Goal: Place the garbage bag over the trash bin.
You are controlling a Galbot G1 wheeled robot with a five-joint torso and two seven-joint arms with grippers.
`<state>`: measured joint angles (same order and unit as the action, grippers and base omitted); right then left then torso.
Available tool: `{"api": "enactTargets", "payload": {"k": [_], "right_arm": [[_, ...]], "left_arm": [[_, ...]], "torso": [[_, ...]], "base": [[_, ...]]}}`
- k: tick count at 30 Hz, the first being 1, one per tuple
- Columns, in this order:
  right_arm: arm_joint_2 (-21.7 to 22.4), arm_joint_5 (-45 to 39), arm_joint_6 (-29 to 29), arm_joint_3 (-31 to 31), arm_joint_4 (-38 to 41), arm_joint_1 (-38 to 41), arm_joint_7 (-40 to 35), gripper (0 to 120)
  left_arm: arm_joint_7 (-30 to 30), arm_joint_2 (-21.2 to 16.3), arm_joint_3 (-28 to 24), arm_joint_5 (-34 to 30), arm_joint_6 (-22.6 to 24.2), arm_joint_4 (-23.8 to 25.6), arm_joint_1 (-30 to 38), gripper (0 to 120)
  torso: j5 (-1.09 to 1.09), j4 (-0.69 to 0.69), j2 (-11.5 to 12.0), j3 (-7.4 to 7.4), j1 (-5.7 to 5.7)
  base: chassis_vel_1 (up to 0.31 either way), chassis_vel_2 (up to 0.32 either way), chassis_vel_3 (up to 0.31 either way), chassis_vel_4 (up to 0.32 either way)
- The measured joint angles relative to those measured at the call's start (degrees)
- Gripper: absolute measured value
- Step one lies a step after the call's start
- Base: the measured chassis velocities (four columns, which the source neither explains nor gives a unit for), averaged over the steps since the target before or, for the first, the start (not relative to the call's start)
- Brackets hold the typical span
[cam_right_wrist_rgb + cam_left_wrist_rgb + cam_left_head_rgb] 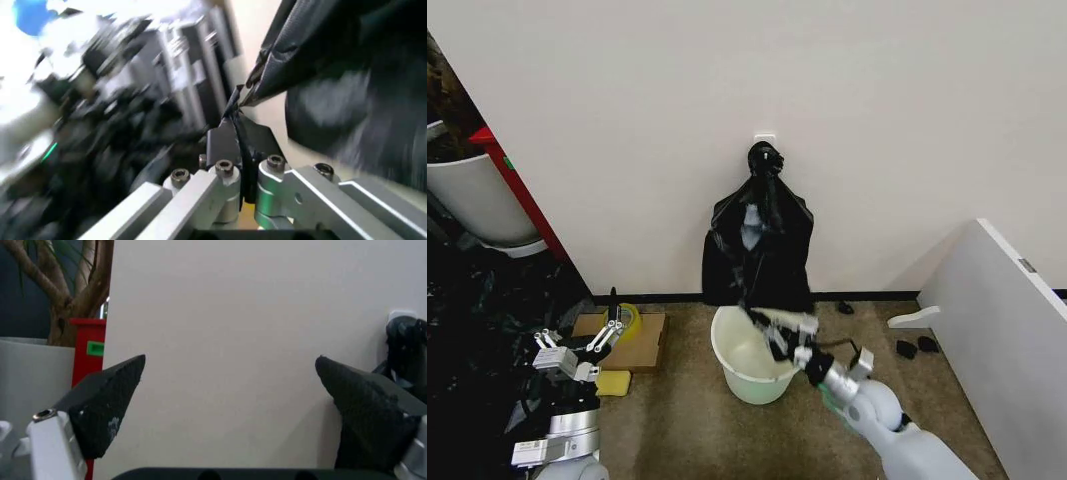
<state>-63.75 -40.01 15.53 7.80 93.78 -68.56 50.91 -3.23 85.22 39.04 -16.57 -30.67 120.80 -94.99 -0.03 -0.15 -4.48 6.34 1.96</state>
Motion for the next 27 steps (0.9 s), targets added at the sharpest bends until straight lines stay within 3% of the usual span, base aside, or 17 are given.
{"api": "enactTargets", "payload": {"k": [2,10,21,27], "right_arm": [[-0.3,2.5,1.1,1.6,-2.1,-1.1,4.6,0],[-1.6,6.3,4.2,3.8,-6.4,-1.8,8.5,0],[-2.0,2.0,5.5,4.5,-4.4,-1.3,5.9,0],[-1.6,3.3,7.4,5.1,-1.3,-2.7,8.1,21]], "left_arm": [[0.3,0.2,0.0,0.1,0.0,0.6,-0.4,100],[1.0,0.5,0.1,0.6,-0.2,1.2,-1.1,100],[1.3,-0.1,0.3,0.3,-0.2,0.9,-0.6,100],[1.6,-1.0,0.4,-0.7,0.4,-0.1,0.6,100]], "torso": [[0.00,0.00,0.0,0.00,0.00],[-0.01,0.01,0.0,0.00,0.01],[-0.01,0.01,0.0,0.01,0.01],[-0.01,0.01,0.0,0.01,0.01]], "base": [[0.000,0.000,0.000,0.000],[0.000,0.000,0.000,0.000],[0.000,0.000,0.000,0.000],[0.000,0.000,0.000,0.000]]}}
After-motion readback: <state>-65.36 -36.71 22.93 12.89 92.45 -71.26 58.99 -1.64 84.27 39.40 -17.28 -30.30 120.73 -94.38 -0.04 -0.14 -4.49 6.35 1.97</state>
